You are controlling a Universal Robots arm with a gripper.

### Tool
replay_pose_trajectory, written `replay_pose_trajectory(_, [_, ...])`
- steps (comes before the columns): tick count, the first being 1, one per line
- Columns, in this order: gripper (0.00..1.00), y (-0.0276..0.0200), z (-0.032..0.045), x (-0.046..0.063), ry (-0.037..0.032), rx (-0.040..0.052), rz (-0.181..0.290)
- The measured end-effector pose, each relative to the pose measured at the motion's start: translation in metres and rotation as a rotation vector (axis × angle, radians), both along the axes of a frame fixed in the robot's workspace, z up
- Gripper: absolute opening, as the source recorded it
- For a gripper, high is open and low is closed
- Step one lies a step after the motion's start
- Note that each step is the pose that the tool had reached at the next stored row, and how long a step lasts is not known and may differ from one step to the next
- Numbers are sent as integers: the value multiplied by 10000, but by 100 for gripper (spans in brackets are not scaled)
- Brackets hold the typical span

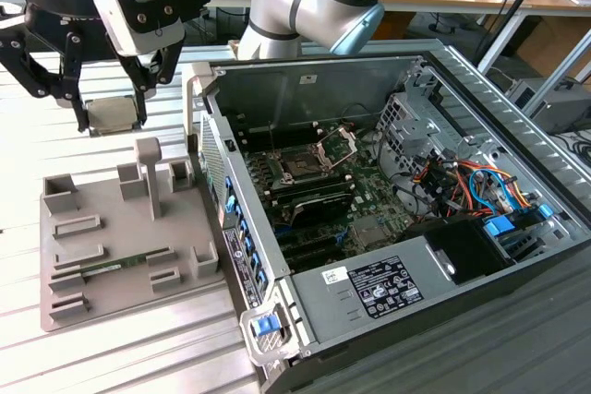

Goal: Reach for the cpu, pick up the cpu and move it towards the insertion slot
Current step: 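Pick up the cpu and move it towards the insertion slot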

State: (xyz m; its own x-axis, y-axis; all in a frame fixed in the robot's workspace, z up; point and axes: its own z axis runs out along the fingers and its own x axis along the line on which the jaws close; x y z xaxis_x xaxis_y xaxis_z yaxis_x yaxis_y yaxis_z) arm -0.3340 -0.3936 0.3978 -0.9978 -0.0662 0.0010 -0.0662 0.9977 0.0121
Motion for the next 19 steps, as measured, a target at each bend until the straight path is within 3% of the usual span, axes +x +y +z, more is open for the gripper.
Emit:
replay_pose_trajectory(16, [55, 0, -1, 77, -1, 1, 0])
replay_pose_trajectory(19, [55, 0, 0, 141, 0, 1, 0])
